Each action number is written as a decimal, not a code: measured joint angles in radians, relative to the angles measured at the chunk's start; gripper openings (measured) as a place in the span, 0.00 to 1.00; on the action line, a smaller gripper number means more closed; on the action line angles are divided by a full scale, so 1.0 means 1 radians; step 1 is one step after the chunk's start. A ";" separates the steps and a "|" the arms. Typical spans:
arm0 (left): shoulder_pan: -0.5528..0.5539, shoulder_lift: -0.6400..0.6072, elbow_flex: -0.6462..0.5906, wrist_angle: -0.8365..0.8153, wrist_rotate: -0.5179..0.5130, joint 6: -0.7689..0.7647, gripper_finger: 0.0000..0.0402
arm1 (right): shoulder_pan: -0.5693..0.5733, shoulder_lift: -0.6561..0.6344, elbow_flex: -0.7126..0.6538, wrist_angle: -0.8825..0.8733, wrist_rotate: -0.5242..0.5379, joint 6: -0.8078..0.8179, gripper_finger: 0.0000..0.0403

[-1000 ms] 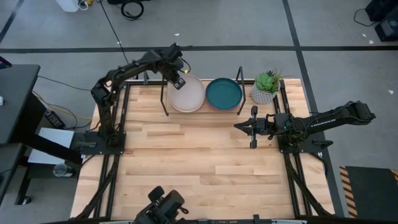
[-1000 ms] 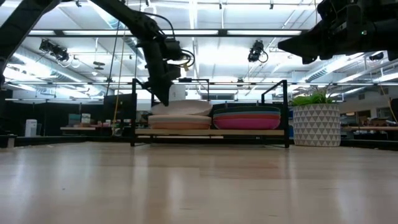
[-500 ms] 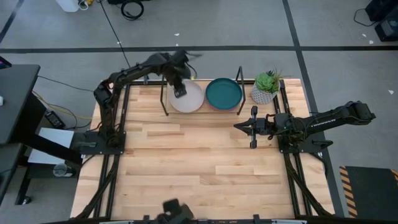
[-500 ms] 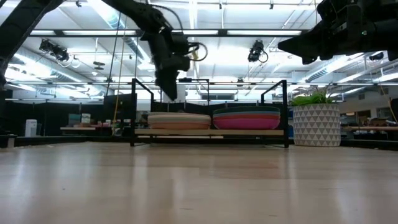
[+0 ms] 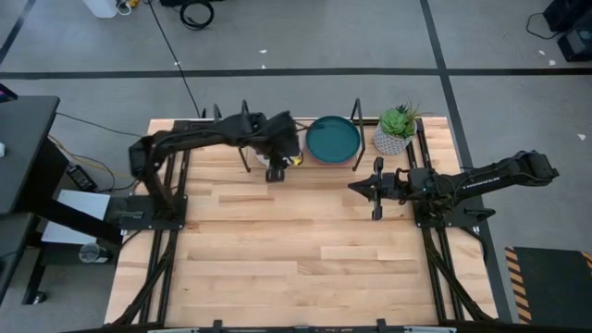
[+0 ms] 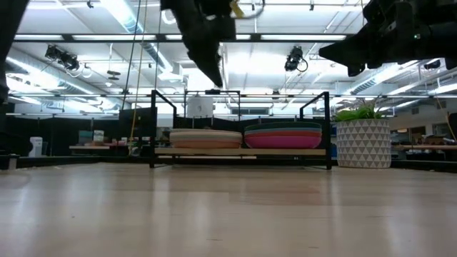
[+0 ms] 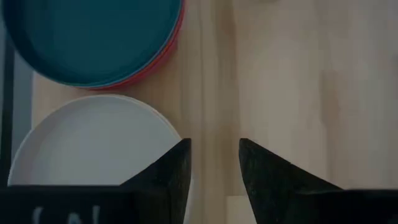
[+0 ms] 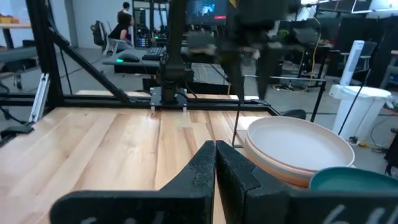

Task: Place and stack plates onto a shelf
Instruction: Return to Home Position

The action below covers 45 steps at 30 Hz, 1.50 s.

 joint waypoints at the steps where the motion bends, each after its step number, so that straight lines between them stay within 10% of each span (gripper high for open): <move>1: -0.014 -0.028 -0.023 0.014 -0.004 -0.014 0.35 | 0.000 -0.001 0.000 -0.001 -0.001 0.008 0.05; 22: -0.139 -0.700 -1.081 0.917 -0.123 -0.226 0.35 | 0.000 -0.051 0.000 -0.017 0.041 0.014 0.05; 45: -0.140 -1.107 -1.606 1.394 -0.238 -0.220 0.35 | 0.000 -0.509 0.000 -0.466 0.165 0.243 0.05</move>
